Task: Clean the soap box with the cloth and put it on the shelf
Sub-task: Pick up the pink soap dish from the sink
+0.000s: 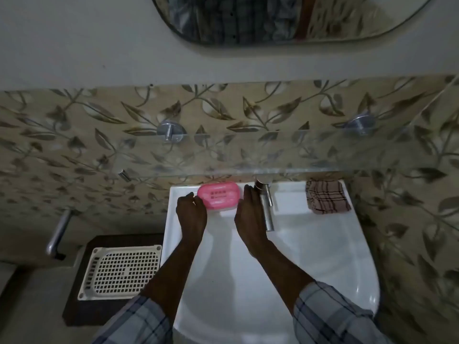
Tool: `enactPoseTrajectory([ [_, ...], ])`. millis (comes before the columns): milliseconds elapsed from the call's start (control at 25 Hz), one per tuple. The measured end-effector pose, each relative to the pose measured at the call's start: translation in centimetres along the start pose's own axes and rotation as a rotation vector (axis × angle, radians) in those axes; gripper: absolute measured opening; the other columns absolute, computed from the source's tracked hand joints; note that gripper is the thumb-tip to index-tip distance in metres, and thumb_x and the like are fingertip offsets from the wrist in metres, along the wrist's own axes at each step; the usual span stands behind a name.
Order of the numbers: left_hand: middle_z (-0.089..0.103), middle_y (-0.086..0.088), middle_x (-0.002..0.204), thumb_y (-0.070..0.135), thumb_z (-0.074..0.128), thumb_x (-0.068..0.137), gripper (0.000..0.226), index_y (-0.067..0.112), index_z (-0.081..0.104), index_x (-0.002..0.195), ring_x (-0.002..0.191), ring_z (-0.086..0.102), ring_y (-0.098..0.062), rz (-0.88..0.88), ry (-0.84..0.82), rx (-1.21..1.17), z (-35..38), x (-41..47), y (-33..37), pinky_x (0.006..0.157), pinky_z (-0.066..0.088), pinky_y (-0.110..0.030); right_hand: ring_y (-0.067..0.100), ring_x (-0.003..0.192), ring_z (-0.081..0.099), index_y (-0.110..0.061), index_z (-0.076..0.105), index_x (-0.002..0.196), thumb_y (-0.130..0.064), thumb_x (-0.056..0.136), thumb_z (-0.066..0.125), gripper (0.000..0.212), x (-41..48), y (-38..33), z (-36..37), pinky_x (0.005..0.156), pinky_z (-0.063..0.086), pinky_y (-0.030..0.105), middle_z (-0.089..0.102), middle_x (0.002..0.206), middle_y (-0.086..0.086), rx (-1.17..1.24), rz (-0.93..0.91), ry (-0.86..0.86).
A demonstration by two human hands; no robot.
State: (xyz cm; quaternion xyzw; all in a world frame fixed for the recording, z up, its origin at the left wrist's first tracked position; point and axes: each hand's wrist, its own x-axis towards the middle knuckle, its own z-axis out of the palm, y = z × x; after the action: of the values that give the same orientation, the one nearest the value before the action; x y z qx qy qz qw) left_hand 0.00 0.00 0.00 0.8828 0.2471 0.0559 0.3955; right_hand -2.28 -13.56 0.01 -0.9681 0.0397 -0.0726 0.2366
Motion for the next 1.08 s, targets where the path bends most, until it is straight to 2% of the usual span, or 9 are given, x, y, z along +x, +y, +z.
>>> enactPoseTrajectory([
  [200, 0.058, -0.023, 0.066, 0.004, 0.041, 0.094, 0.035, -0.001, 0.049, 0.060, 0.064, 0.052, -0.029, 0.022, -0.054, 0.052, 0.4, 1.0, 0.5, 0.060, 0.031, -0.033, 0.034, 0.110, 0.058, 0.004, 0.064, 0.110, -0.004, 0.097, 0.041, 0.027, 3.0, -0.7, 0.5, 0.067, 0.035, 0.018, 0.064, 0.116, 0.021, -0.010, 0.155, -0.311],
  [280, 0.053, -0.018, 0.058, 0.003, 0.042, 0.092, 0.035, 0.003, 0.044, 0.057, 0.056, 0.046, -0.025, 0.003, -0.033, 0.028, 0.1, 0.9, 0.7, 0.059, 0.030, -0.033, 0.032, 0.112, 0.058, 0.003, 0.064, 0.111, -0.001, 0.098, 0.040, 0.027, 3.1, -0.9, 0.7, 0.075, 0.040, 0.022, 0.064, 0.118, 0.021, -0.064, 0.088, -0.327],
  [360, 0.054, -0.020, 0.058, 0.003, 0.043, 0.091, 0.035, 0.001, 0.045, 0.057, 0.055, 0.047, -0.026, -0.010, 0.027, -0.011, -0.5, 0.7, 1.4, 0.059, 0.031, -0.036, 0.031, 0.106, 0.059, 0.004, 0.063, 0.111, -0.002, 0.101, 0.039, 0.026, 3.0, -1.6, 0.0, 0.088, 0.044, 0.034, 0.064, 0.115, 0.021, -0.013, 0.115, -0.225],
  [520, 0.067, -0.024, 0.087, 0.021, 0.044, 0.097, 0.034, -0.002, 0.061, 0.079, 0.086, 0.065, -0.038, -0.280, 0.086, -0.481, -2.1, 0.9, 2.3, 0.075, 0.055, -0.043, 0.028, 0.078, 0.063, -0.003, 0.069, 0.093, -0.002, 0.101, 0.044, 0.025, 2.4, -2.8, -1.2, 0.071, 0.052, 0.037, 0.067, 0.083, 0.015, 0.623, 0.326, 0.017],
  [640, 0.063, -0.022, 0.096, 0.048, 0.049, 0.096, 0.045, 0.004, 0.059, 0.091, 0.091, 0.063, -0.038, -0.734, -0.346, -0.966, -5.4, 1.3, 1.8, 0.074, 0.056, -0.049, 0.031, 0.088, 0.070, 0.004, 0.070, 0.110, 0.000, 0.100, 0.051, 0.022, 1.8, -2.8, -3.3, 0.077, 0.061, 0.041, 0.072, 0.099, 0.021, 1.158, 0.449, -0.056],
  [720, 0.061, -0.031, 0.116, 0.059, 0.051, 0.090, 0.069, -0.003, 0.062, 0.119, 0.101, 0.062, -0.047, -0.797, -0.813, -0.974, -7.0, 1.0, 1.5, 0.087, 0.053, -0.060, 0.032, 0.095, 0.069, 0.005, 0.069, 0.115, -0.001, 0.100, 0.052, 0.023, 1.2, -2.2, -4.2, 0.081, 0.061, 0.041, 0.072, 0.107, 0.024, 1.201, 0.417, -0.144],
  [800, 0.055, -0.037, 0.132, 0.062, 0.053, 0.088, 0.080, -0.004, 0.059, 0.132, 0.111, 0.059, -0.054, -0.762, -1.090, -0.996, -7.6, 0.1, 1.3, 0.094, 0.049, -0.065, 0.031, 0.096, 0.070, -0.002, 0.073, 0.110, -0.002, 0.099, 0.054, 0.022, 0.4, -1.5, -5.0, 0.083, 0.061, 0.043, 0.073, 0.106, 0.022, 1.224, 0.374, -0.206],
  [920, 0.051, -0.038, 0.138, 0.048, 0.064, 0.086, 0.076, -0.006, 0.052, 0.138, 0.119, 0.058, -0.051, -0.748, -1.247, -1.080, -7.8, -1.0, 1.0, 0.102, 0.044, -0.065, 0.028, 0.092, 0.073, -0.020, 0.077, 0.100, -0.003, 0.098, 0.058, 0.025, -0.5, -0.2, -5.5, 0.081, 0.061, 0.043, 0.078, 0.097, 0.010, 1.253, 0.327, -0.267],
  [1080, 0.050, -0.035, 0.141, 0.045, 0.072, 0.083, 0.080, -0.006, 0.049, 0.140, 0.120, 0.058, -0.046, -0.666, -1.321, -1.002, -7.3, -1.9, 0.1, 0.104, 0.044, -0.058, 0.027, 0.095, 0.073, -0.010, 0.074, 0.112, -0.006, 0.098, 0.059, 0.021, -1.5, 1.5, -5.4, 0.084, 0.061, 0.038, 0.077, 0.103, 0.013, 1.196, 0.295, -0.319],
])
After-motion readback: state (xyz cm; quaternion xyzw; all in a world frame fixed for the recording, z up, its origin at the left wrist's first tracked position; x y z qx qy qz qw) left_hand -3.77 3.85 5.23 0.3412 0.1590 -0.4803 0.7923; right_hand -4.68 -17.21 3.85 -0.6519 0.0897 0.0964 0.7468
